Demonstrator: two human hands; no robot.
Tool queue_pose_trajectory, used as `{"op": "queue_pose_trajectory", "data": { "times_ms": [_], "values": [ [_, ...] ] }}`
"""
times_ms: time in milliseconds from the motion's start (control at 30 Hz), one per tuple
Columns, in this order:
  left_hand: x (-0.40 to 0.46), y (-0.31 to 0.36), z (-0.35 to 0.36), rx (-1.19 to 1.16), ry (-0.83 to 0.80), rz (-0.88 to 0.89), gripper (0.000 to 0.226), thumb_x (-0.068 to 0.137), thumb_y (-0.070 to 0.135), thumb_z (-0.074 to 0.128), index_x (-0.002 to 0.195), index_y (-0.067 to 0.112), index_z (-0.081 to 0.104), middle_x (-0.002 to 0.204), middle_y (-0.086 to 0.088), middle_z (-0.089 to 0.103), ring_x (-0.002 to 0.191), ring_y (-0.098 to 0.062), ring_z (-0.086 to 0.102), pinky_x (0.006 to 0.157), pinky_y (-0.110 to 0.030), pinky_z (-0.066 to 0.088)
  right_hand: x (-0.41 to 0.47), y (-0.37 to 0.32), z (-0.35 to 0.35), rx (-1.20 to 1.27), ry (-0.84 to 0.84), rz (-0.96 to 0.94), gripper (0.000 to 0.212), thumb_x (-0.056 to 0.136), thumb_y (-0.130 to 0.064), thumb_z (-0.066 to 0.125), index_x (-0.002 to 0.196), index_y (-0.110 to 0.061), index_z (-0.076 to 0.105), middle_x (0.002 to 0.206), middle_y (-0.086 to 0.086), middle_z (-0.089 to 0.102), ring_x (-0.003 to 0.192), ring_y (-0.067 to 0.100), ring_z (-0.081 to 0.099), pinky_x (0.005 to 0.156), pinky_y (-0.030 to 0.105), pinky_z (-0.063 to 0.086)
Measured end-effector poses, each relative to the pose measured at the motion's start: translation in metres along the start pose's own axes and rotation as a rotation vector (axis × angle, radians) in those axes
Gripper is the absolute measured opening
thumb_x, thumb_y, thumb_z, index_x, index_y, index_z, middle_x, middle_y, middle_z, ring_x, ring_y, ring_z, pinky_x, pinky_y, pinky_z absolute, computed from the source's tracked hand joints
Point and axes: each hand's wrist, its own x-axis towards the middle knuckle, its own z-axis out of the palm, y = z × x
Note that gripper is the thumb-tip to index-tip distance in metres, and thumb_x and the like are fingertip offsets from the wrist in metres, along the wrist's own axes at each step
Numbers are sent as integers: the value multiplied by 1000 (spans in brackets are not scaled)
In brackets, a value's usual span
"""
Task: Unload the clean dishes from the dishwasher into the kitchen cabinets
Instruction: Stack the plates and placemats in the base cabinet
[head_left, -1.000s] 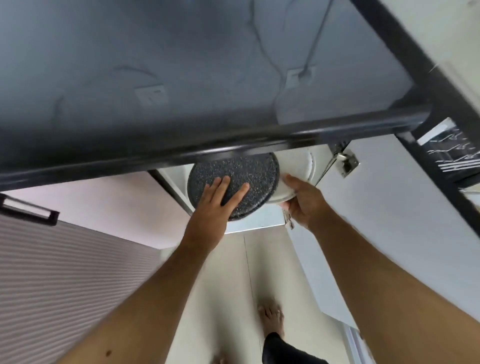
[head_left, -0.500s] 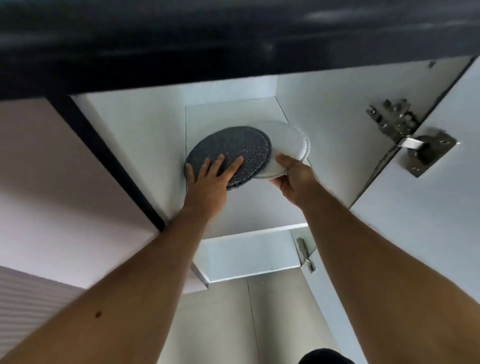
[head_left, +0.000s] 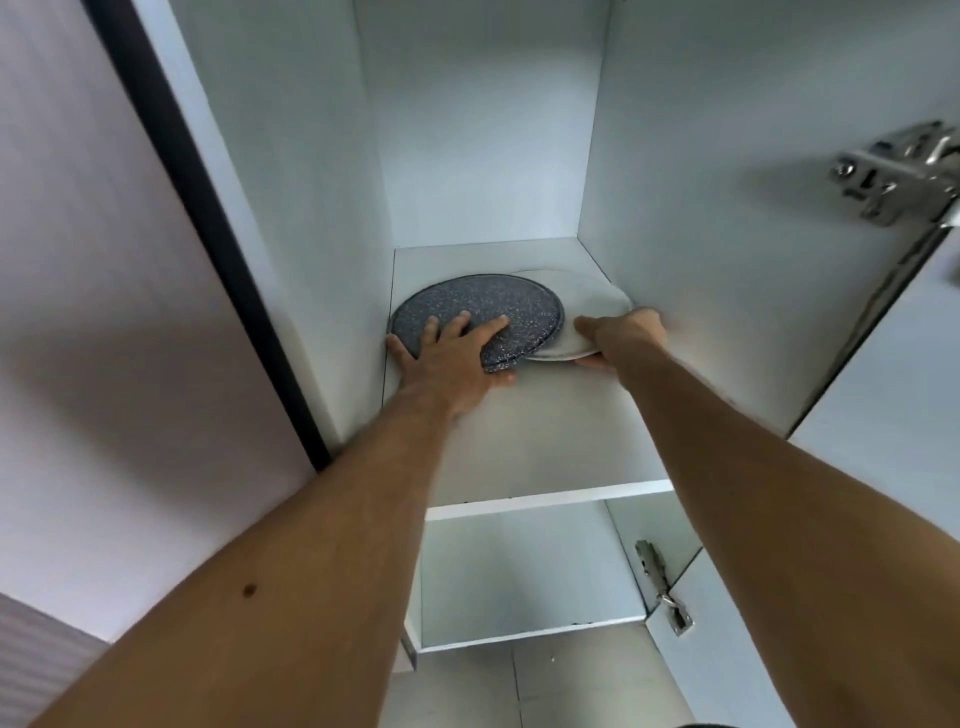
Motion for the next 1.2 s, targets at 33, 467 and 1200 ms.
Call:
{"op": "queue_pose_trajectory", "data": {
  "times_ms": [33,467,1200],
  "values": [
    [1,-1,0,-3,5,-2,77,82,68,59,145,62,14,164,12,4,151,-26,-3,108,-73,-10,3,0,-2,-144,24,-71,61,79,-23,83,125,-7,45,115,10,56,83,35,72,60,42,62],
    [25,2,5,-98,82,-67,97,56,83,67,143,59,30,161,13,18,151,-22,3,109,-67,-17,26,8,11,-571,48,-420,34,90,-24,57,122,-17,66,126,9,56,64,18,61,41,14,48],
    [83,-9,22,2,266,-84,71,88,76,29,149,39,33,161,1,24,149,-25,13,119,-57,-4,35,2,17,-976,-180,-831,54,77,-73,62,123,-45,61,126,-12,64,119,14,57,101,27,45]
  ]
}}
